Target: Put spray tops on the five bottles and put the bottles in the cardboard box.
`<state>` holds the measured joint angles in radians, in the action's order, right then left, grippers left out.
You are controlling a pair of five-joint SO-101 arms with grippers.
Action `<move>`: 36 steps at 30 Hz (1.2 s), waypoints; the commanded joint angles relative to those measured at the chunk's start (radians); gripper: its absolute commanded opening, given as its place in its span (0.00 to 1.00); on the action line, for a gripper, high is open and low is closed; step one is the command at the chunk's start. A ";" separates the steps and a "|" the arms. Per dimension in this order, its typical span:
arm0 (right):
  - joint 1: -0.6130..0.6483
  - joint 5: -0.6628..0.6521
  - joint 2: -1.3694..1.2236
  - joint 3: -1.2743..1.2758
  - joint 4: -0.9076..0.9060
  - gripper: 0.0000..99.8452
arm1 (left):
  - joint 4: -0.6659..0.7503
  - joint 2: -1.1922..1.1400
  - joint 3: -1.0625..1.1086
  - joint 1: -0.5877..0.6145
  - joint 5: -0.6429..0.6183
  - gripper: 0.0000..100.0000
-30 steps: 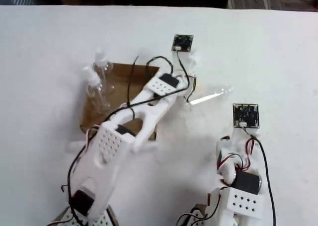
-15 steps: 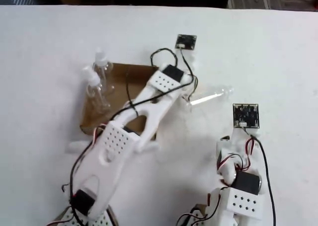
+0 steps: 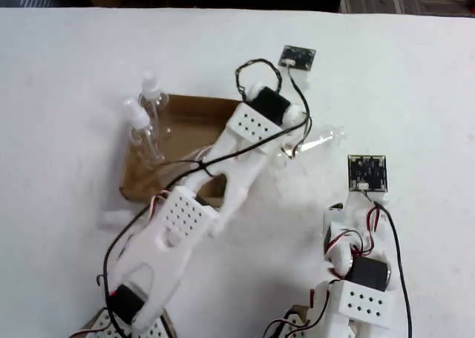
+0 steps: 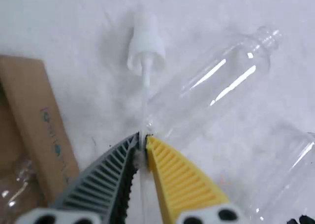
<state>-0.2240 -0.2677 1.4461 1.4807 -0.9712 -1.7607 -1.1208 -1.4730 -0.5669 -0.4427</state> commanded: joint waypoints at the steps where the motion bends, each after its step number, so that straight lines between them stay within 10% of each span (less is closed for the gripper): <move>1: 0.007 -0.009 0.001 -0.008 -0.001 0.02 | -0.029 0.019 -0.080 -0.010 0.011 0.02; 13: 0.007 -0.009 0.001 0.011 0.041 0.02 | -0.032 0.027 -0.041 -0.082 0.011 0.02; 36: 0.007 -0.009 0.001 0.012 0.041 0.02 | 0.193 0.476 0.961 -0.010 0.133 0.02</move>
<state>-0.2240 -0.2677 1.4553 1.4991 -0.9452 -1.6533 -0.7679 -0.6122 -0.5884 -0.3414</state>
